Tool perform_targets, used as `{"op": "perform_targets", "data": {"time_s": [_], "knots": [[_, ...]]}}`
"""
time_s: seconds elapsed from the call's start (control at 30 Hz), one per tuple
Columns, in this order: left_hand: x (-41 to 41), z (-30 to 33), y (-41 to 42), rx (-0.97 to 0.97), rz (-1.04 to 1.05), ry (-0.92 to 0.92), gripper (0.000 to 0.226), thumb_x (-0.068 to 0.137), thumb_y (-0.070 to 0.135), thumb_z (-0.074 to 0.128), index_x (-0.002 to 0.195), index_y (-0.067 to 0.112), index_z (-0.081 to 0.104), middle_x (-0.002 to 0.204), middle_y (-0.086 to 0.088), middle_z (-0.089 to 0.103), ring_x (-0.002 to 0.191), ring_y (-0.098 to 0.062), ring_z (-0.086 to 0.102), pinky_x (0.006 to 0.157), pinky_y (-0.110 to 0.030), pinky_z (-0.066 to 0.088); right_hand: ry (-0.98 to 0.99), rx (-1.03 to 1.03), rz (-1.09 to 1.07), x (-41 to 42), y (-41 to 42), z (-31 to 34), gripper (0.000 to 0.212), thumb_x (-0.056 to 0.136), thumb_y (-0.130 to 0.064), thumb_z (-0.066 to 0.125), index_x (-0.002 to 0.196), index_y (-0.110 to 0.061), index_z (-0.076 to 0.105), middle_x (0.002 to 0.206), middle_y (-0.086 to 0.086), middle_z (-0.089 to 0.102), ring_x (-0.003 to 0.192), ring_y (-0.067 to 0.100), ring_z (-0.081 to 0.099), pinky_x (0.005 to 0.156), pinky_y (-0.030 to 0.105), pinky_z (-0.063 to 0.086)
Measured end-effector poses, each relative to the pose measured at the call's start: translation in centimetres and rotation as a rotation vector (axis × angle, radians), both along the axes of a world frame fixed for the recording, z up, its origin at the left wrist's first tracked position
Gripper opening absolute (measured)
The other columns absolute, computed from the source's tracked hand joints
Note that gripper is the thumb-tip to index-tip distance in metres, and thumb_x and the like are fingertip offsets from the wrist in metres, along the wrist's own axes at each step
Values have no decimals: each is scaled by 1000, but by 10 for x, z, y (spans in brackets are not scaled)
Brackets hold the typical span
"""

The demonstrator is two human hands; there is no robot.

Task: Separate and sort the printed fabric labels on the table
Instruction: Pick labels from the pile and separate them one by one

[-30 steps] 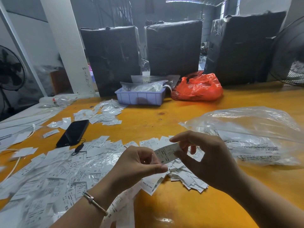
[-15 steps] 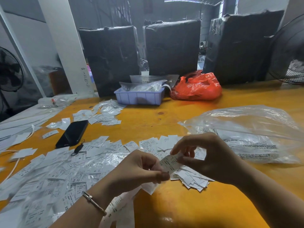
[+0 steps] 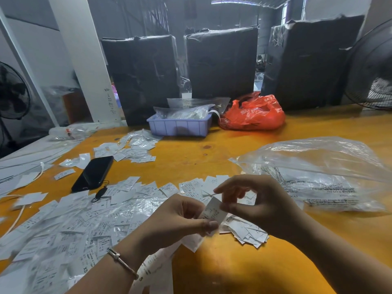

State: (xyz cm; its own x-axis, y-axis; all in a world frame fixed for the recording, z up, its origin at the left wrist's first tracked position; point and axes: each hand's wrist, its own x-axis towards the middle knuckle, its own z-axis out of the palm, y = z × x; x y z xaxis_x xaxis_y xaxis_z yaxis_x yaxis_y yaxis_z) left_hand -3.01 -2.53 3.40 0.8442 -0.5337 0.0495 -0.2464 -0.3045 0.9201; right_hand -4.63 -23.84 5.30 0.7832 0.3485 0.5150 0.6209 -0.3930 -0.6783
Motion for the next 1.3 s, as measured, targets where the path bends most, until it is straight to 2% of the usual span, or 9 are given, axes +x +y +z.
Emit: {"op": "perform_targets", "data": {"time_s": [0.23, 0.33, 0.6, 0.73, 0.8, 0.93, 1.03, 1.2, 1.3], "knots": [[0, -1, -2, -9, 54, -48, 35, 73, 29, 79, 87, -3, 74, 83, -26, 68, 73, -23, 62, 69, -37, 45, 17, 34, 32, -2, 8, -3, 19, 75, 1, 76, 83, -15, 79, 75, -6, 71, 70, 11, 63, 67, 33, 49], [1, -1, 0, -15, 36, -53, 37, 74, 30, 77, 87, -5, 73, 86, -28, 67, 78, -30, 64, 70, -36, 47, 69, 42, 67, 0, 9, -7, 17, 77, -3, 75, 84, -17, 79, 78, -9, 69, 73, 11, 62, 66, 24, 46], [1, 0, 0, 37, 56, -43, 21, 74, 38, 78, 73, 17, 76, 75, -6, 71, 75, -14, 64, 68, -28, 47, 180, 18, 115, 7, 5, -12, 13, 79, -30, 73, 89, -25, 78, 86, -9, 65, 78, 7, 61, 63, 18, 45], [4, 2, 5, 75, 134, -66, 5, 83, 17, 75, 87, 19, 76, 84, 6, 74, 79, -6, 67, 67, -15, 51, -30, -233, -210, 23, -20, -13, 12, 83, -27, 71, 94, -23, 74, 82, -11, 67, 70, 3, 60, 62, 22, 49], [6, 3, 10, 93, 228, -103, 16, 87, 5, 67, 86, 20, 75, 87, 6, 74, 81, -4, 67, 68, -15, 51, -63, -357, -380, 32, -33, -16, 14, 84, -27, 69, 96, -22, 73, 85, -11, 67, 72, 2, 59, 64, 27, 51], [12, 7, 23, 151, 517, -163, 26, 85, 8, 56, 64, 18, 69, 66, 6, 68, 71, -14, 62, 66, -30, 51, 20, -471, -668, 47, -55, -22, 25, 90, -23, 60, 114, -22, 66, 113, -7, 64, 97, 13, 58, 81, 29, 47], [18, 8, 34, 292, 688, -199, 33, 77, 3, 56, 47, 15, 61, 61, 3, 64, 75, -19, 58, 64, -28, 42, 132, -493, -869, 52, -70, -24, 32, 86, -6, 52, 116, -17, 57, 119, 2, 58, 103, 22, 51, 85, 32, 41], [20, 3, 39, 697, 734, -169, 22, 70, 6, 53, 55, 14, 67, 59, 1, 67, 68, -22, 65, 56, -28, 45, 270, -631, -953, 57, -92, -25, 32, 85, -6, 52, 116, -13, 57, 122, 8, 54, 113, 28, 49, 87, 32, 44], [18, 3, 38, 756, 769, -238, 24, 72, 5, 50, 63, 18, 67, 63, 4, 65, 61, -16, 59, 52, -22, 37, 296, -727, -967, 59, -95, -28, 17, 88, -10, 50, 94, -21, 62, 109, 3, 56, 111, 26, 53, 80, 29, 43]]}}
